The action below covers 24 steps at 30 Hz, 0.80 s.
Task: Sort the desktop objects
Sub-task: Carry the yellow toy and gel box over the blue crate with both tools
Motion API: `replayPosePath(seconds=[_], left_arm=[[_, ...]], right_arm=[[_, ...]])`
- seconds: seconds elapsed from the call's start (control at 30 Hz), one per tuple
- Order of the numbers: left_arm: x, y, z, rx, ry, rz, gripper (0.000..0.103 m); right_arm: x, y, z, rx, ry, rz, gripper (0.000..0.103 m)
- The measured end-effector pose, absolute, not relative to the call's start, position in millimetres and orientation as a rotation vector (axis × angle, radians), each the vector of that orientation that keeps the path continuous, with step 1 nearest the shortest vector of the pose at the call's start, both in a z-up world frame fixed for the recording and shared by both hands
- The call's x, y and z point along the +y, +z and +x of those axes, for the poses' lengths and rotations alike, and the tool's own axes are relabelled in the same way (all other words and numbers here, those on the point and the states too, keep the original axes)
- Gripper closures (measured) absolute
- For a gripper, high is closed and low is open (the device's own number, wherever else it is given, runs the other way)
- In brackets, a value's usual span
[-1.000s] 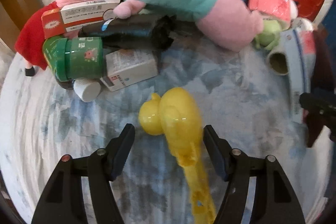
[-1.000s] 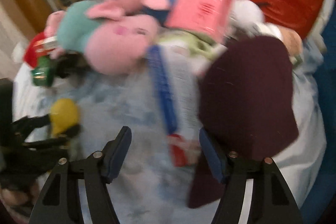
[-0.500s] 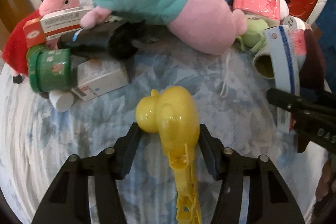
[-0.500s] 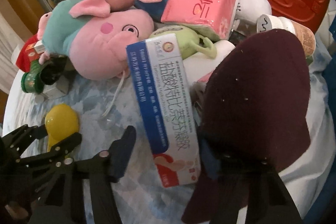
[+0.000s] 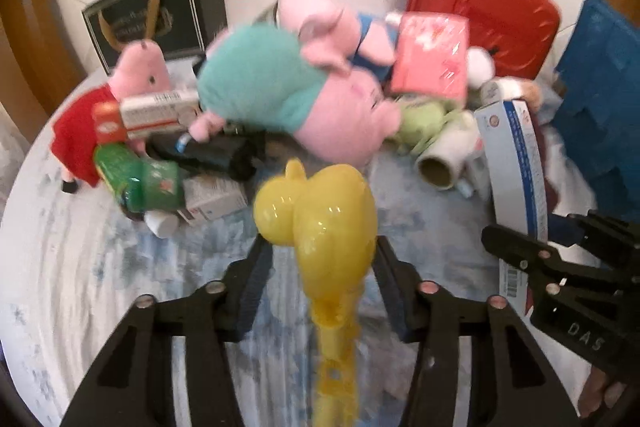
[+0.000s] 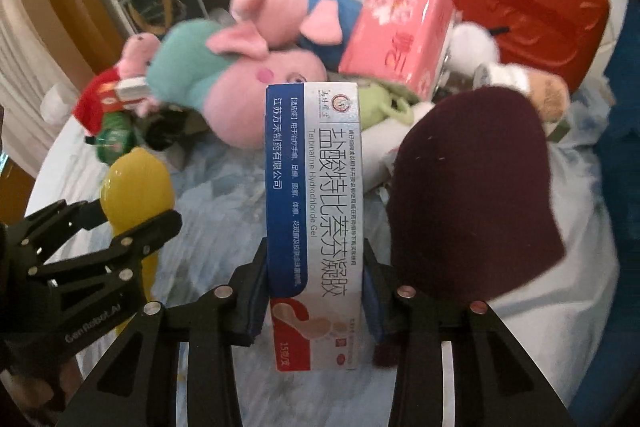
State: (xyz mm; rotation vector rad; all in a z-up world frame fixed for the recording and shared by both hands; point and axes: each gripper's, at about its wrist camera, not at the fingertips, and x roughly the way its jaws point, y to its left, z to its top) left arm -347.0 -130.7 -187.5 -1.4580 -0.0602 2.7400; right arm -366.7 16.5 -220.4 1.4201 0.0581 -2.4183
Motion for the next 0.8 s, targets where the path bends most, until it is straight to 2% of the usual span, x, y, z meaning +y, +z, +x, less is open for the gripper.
replayPosePath(seconds=[0.17,0.43,0.8], left_arm=[[-122.4,-169.1,-330.0,-0.021,2.787,-1.350,0.073],[-97.6,-105.0,-272.5,0.030,2.831,-1.101,0.073],[-49.4,-38.3,-212.8,0.075,2.776,-0.793,0.073]], right_arm=[[31.6,-177.7,-337.5,0.056,-2.486,1.316,0.064],[45.7,-106.8,-274.1,0.059,-2.619,1.152,0.064],[82.6,-36.2,-187.9,0.037,-2.840,1.025,0.064]])
